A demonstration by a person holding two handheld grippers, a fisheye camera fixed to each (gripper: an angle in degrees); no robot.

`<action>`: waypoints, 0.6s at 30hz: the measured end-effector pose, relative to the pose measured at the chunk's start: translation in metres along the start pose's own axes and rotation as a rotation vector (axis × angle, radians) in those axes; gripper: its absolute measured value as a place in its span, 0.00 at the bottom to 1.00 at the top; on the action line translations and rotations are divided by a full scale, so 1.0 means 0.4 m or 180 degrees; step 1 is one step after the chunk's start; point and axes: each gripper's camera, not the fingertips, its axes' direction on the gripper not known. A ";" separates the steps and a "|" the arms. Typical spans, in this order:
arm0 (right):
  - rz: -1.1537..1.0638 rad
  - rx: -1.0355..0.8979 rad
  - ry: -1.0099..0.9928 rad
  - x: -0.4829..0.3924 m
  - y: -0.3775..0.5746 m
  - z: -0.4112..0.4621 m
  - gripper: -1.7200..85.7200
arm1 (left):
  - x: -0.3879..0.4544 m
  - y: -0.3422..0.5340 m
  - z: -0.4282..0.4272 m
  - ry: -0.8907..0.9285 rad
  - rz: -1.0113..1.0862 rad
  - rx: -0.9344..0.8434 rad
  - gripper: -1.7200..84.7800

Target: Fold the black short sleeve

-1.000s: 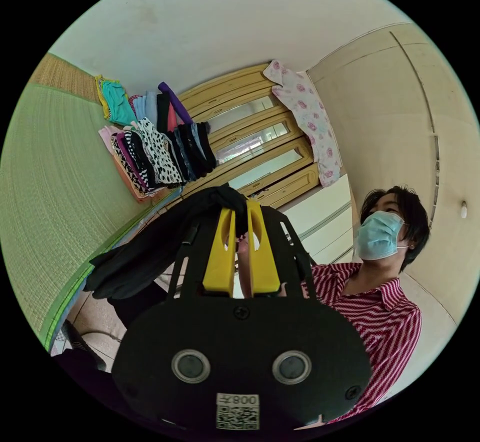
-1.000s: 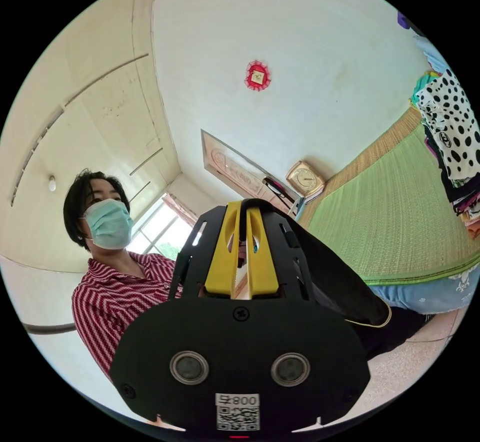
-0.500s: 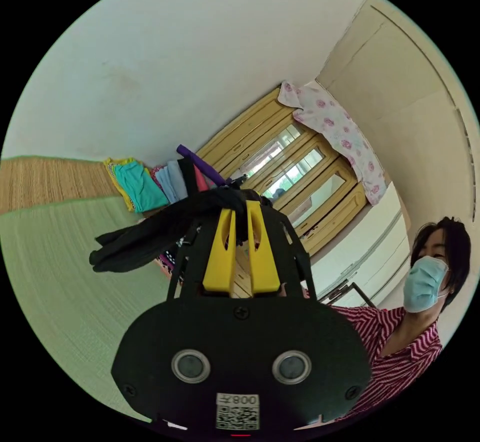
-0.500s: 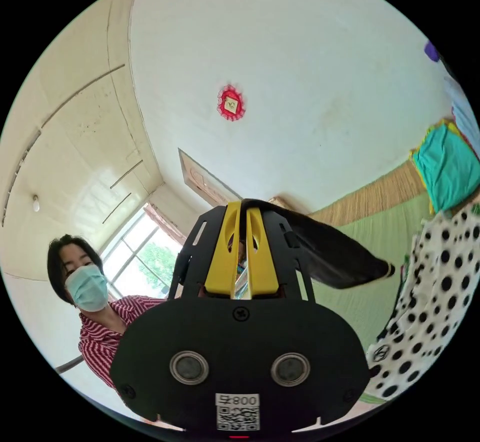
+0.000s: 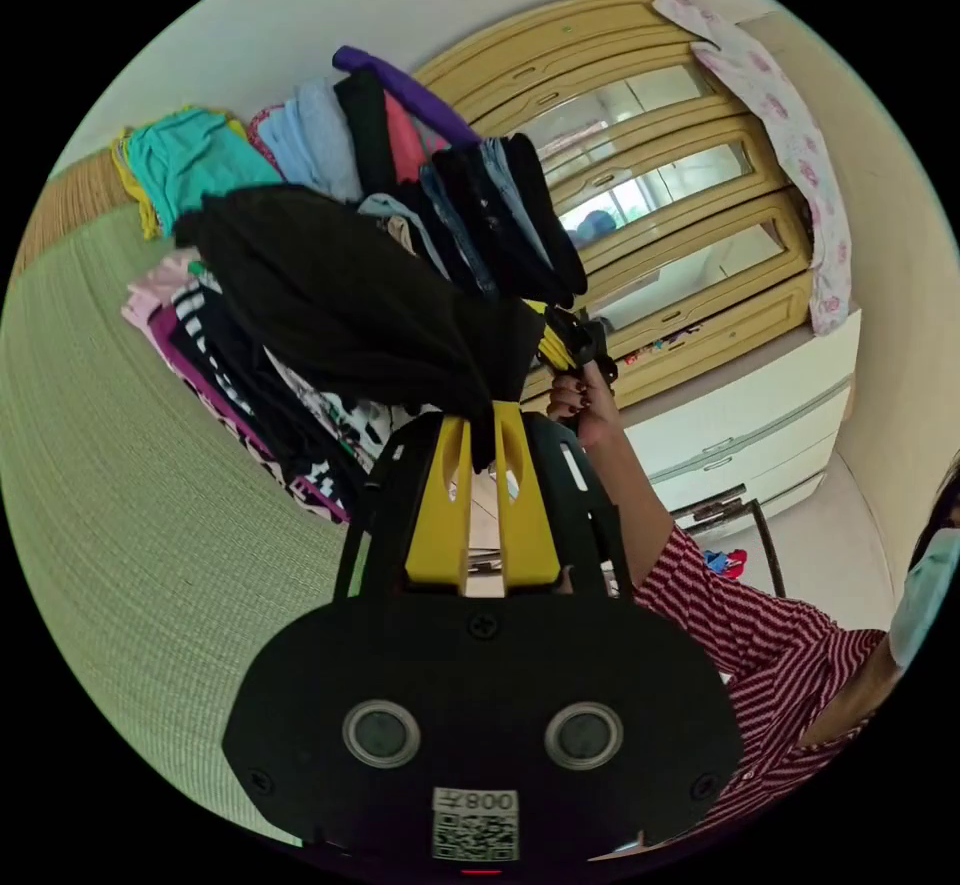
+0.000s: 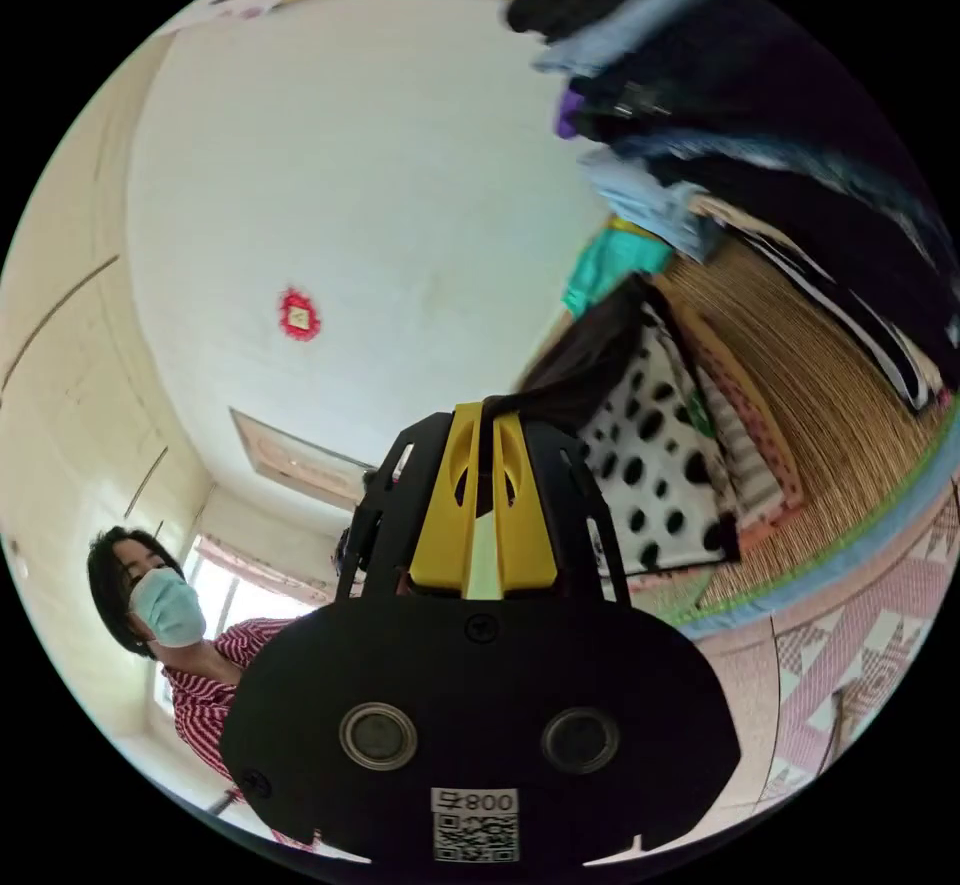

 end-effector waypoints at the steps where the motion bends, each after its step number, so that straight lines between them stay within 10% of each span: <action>1: 0.0086 0.0016 -0.0052 0.063 0.036 -0.021 0.03 | -0.012 -0.008 0.023 0.0061 -0.0038 -0.0009 0.07; 18: 0.0542 0.0258 0.0161 0.236 0.228 -0.226 0.03 | -0.066 -0.257 0.168 -0.0245 -0.0218 -0.0488 0.08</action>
